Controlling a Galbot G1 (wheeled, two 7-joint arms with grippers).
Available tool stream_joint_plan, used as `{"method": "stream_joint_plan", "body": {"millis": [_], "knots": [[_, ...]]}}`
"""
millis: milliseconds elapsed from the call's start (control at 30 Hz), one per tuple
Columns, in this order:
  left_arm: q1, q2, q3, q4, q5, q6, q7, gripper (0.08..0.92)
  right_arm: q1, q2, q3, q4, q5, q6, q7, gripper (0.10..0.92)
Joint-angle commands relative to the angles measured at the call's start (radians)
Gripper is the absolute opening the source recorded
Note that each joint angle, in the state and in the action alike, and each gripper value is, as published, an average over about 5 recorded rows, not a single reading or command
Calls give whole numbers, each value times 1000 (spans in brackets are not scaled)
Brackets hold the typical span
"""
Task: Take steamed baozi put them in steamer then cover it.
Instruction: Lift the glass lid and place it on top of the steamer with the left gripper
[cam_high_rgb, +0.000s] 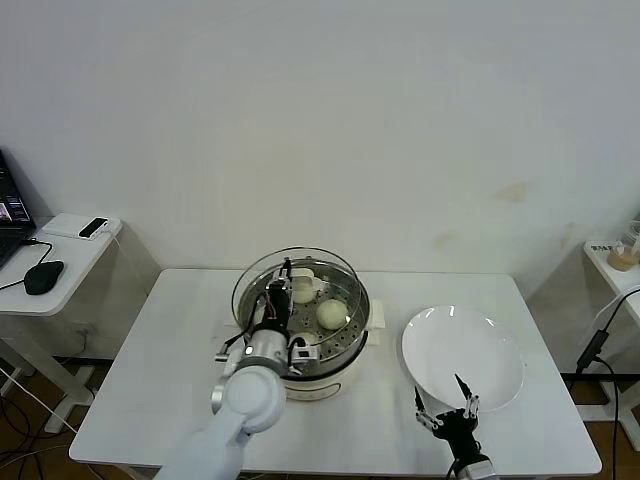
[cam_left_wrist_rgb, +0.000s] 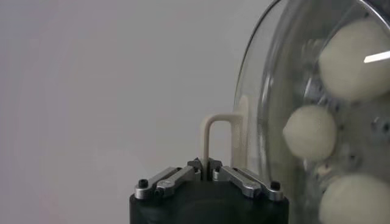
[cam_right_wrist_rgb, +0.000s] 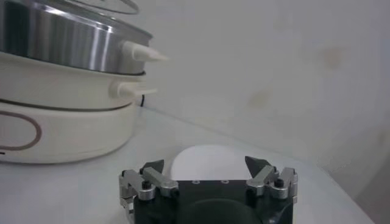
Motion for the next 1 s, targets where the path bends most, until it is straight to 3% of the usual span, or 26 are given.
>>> {"method": "stream_joint_plan", "body": {"millis": [33,1000], "knots": [[-3,-62,35,28,38,5,11,136,0,0,-6,0,4,-4,-3,823],[31,-53,5,53,100,-35,9,136,-3,-4,-10,-4,-6,3,-7,823]]}}
